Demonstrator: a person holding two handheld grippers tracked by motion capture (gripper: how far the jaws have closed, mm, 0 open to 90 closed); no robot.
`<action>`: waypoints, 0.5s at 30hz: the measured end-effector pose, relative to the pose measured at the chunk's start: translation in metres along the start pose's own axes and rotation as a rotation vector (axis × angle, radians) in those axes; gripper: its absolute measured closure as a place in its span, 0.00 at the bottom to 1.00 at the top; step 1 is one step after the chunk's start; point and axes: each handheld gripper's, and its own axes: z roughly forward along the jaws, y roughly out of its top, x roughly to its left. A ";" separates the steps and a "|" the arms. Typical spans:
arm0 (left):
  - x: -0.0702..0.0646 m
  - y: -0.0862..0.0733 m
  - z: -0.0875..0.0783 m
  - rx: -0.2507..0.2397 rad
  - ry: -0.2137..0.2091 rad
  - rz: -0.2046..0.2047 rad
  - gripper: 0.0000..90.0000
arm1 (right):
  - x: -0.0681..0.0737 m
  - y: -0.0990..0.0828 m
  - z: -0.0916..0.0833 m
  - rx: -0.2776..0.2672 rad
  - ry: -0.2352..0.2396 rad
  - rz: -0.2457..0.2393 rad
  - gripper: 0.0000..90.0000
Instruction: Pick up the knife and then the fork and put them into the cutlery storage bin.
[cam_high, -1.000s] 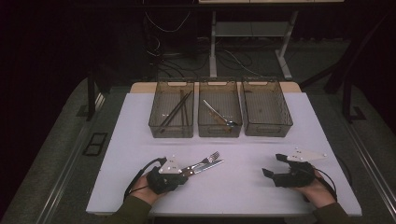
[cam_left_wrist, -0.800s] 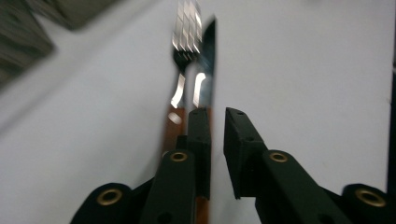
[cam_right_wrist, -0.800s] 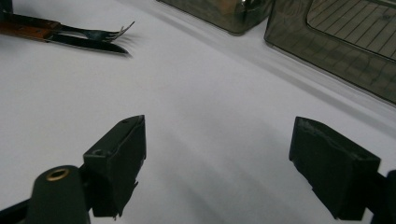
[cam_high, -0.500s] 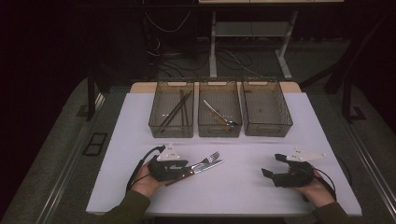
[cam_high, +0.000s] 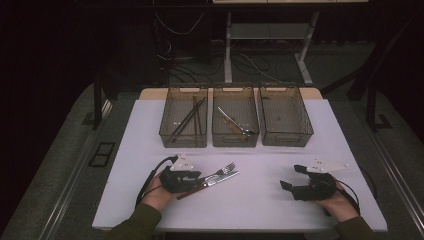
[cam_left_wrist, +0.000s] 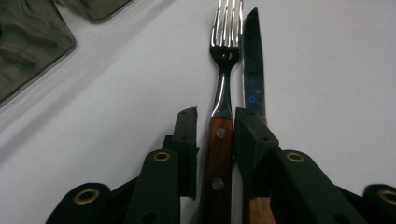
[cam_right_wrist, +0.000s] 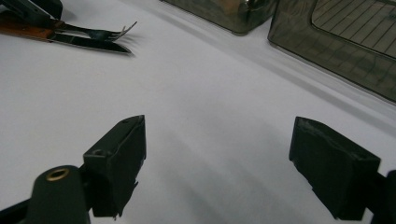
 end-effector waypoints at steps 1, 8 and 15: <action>0.001 -0.001 0.001 0.003 -0.001 -0.005 0.76 | 0.000 0.000 0.000 0.000 0.000 0.000 0.21; 0.000 -0.005 0.001 -0.013 0.000 0.029 0.76 | 0.000 0.000 -0.001 -0.003 0.002 0.000 0.21; 0.002 -0.005 0.002 -0.018 -0.024 0.049 0.83 | 0.000 0.000 0.000 -0.014 0.007 0.018 0.21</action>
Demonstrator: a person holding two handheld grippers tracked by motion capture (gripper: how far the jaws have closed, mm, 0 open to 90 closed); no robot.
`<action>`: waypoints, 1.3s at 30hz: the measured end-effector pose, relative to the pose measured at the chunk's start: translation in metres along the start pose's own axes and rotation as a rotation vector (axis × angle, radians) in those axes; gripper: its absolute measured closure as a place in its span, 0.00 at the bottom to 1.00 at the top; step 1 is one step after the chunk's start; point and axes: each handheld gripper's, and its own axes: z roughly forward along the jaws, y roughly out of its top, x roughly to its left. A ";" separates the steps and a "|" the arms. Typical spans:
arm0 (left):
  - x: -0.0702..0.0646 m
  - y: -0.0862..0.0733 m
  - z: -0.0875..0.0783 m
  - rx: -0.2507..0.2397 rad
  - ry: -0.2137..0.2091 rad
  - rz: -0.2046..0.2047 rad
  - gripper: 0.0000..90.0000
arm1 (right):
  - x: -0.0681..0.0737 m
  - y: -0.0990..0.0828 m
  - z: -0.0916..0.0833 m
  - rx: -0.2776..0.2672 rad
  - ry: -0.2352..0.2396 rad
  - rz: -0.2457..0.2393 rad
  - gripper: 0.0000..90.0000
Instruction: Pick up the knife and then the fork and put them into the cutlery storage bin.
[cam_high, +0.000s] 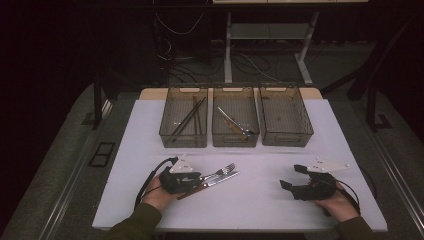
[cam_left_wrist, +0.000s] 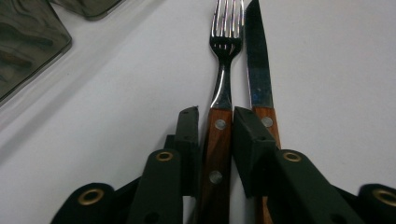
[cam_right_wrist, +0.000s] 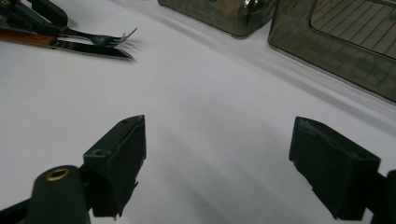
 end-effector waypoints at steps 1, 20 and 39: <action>0.000 0.000 0.000 0.005 0.001 0.008 0.84 | 0.000 0.000 0.000 -0.002 -0.001 0.003 0.21; 0.011 0.009 -0.009 -0.019 -0.001 -0.089 0.86 | -0.004 0.007 -0.001 -0.011 -0.002 0.048 0.21; -0.022 0.051 -0.016 -0.083 0.003 -0.099 0.86 | 0.014 0.052 0.025 -0.053 0.128 0.118 0.17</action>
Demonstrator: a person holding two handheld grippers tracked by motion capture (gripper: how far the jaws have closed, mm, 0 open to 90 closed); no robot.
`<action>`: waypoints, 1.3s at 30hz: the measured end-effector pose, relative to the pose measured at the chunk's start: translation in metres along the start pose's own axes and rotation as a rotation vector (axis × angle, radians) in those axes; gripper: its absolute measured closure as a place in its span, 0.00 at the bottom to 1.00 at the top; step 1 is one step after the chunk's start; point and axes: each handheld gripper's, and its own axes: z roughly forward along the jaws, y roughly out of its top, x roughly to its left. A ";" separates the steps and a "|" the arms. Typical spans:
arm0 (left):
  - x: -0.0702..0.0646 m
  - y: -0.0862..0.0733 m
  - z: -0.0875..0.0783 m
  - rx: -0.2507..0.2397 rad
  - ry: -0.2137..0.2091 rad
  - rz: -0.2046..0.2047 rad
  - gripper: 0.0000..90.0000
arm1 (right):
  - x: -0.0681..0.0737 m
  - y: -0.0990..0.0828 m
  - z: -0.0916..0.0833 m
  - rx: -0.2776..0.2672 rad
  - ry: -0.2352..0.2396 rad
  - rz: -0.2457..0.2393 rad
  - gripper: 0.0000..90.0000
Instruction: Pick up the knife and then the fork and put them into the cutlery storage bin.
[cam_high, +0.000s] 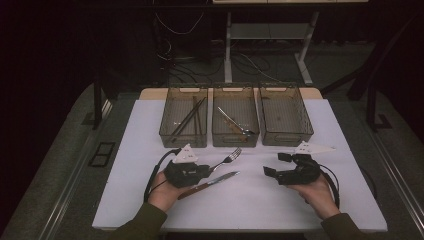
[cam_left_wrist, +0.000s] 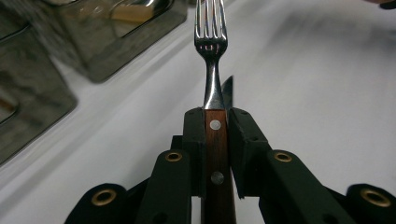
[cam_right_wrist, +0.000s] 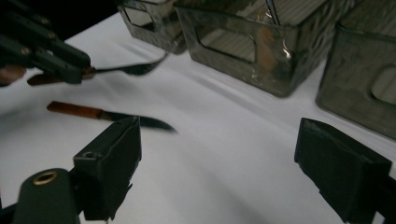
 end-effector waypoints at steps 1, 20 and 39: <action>-0.003 0.002 0.002 0.000 -0.003 0.002 0.86 | 0.000 0.002 0.002 -0.004 0.010 0.000 0.19; -0.037 0.025 0.026 -0.022 0.016 0.057 0.86 | -0.004 0.019 0.039 -0.027 0.154 0.144 0.53; -0.033 0.022 0.028 -0.046 0.025 0.057 0.85 | -0.006 0.028 0.040 -0.120 0.263 0.204 0.92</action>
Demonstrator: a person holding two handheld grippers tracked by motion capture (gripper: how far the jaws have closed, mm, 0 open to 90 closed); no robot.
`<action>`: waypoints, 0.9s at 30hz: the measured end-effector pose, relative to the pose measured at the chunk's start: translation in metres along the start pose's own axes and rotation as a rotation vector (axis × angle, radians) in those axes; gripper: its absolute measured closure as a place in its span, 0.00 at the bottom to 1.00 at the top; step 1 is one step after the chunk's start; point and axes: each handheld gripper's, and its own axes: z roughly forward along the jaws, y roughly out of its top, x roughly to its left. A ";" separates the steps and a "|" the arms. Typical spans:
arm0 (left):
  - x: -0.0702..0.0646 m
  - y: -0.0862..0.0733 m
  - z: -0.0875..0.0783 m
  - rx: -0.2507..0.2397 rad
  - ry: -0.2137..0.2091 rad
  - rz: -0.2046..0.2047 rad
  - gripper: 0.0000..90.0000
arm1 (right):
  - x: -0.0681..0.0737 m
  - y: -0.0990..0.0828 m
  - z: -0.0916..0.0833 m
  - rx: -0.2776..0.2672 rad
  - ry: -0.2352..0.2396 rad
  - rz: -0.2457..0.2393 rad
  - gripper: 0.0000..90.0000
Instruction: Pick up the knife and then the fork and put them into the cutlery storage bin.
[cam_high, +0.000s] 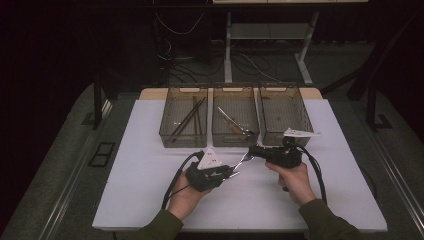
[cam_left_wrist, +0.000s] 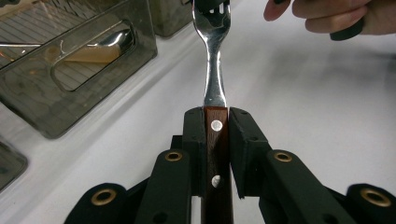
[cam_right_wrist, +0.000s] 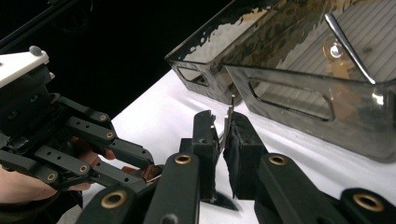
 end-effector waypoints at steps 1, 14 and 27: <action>0.000 0.000 0.000 -0.004 -0.016 -0.008 0.85 | 0.001 0.001 0.000 -0.001 -0.001 -0.003 0.93; 0.018 -0.017 -0.012 -0.040 -0.058 -0.026 0.60 | 0.004 0.029 -0.012 -0.042 -0.084 -0.098 0.96; 0.034 -0.045 -0.034 -0.040 -0.074 -0.028 0.35 | -0.005 0.045 -0.031 -0.029 -0.162 -0.126 0.96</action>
